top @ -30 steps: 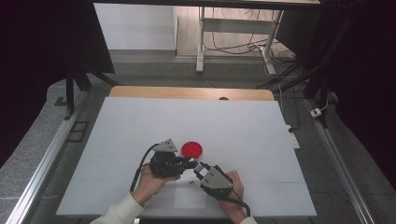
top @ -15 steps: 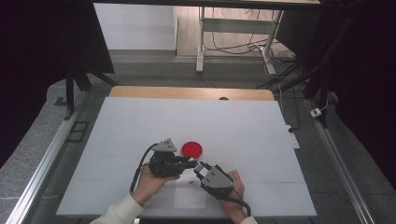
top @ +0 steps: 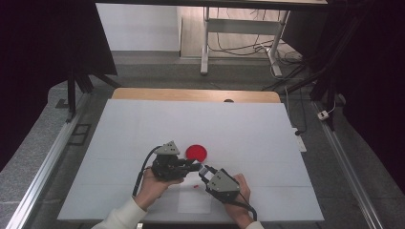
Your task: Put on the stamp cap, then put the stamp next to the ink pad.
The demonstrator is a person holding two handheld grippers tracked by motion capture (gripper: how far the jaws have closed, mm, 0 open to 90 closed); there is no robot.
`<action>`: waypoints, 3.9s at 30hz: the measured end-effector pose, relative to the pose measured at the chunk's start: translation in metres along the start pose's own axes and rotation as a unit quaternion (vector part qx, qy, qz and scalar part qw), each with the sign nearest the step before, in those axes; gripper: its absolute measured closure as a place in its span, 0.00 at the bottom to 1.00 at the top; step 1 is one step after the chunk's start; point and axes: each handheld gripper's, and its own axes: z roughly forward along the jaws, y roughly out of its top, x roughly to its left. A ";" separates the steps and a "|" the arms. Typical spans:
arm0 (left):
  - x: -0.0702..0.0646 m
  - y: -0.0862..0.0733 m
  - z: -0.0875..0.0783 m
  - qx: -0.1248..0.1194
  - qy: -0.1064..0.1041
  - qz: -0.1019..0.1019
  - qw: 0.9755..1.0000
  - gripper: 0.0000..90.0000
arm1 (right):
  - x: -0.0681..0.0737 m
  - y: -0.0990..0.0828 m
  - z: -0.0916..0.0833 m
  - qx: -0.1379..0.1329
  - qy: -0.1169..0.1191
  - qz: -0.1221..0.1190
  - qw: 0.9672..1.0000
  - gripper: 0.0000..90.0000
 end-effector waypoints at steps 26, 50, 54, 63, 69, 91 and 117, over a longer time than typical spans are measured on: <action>0.001 -0.002 0.004 -0.003 -0.026 -0.033 0.999 0.84 | 0.004 0.004 -0.008 -0.009 -0.022 -0.040 0.999 0.72; 0.007 0.004 -0.009 -0.005 0.022 0.017 1.000 0.84 | -0.028 -0.010 -0.015 0.000 0.035 0.062 0.997 0.51; 0.014 0.006 -0.015 -0.005 0.033 0.017 0.999 0.84 | -0.044 -0.019 -0.027 0.011 0.034 0.079 0.996 0.51; 0.039 0.006 -0.024 0.002 0.091 0.009 0.996 0.84 | -0.076 -0.042 -0.055 0.034 0.017 0.126 0.991 0.50; 0.049 0.006 -0.026 0.007 0.106 0.006 0.994 0.84 | -0.088 -0.050 -0.070 0.036 0.001 0.139 0.990 0.50; 0.063 0.017 -0.038 0.006 0.130 0.005 0.991 0.84 | -0.107 -0.075 -0.094 0.058 -0.018 0.160 0.985 0.51; 0.094 0.026 0.004 0.119 0.160 0.010 0.980 0.83 | -0.112 -0.083 -0.095 0.062 -0.022 0.170 0.983 0.51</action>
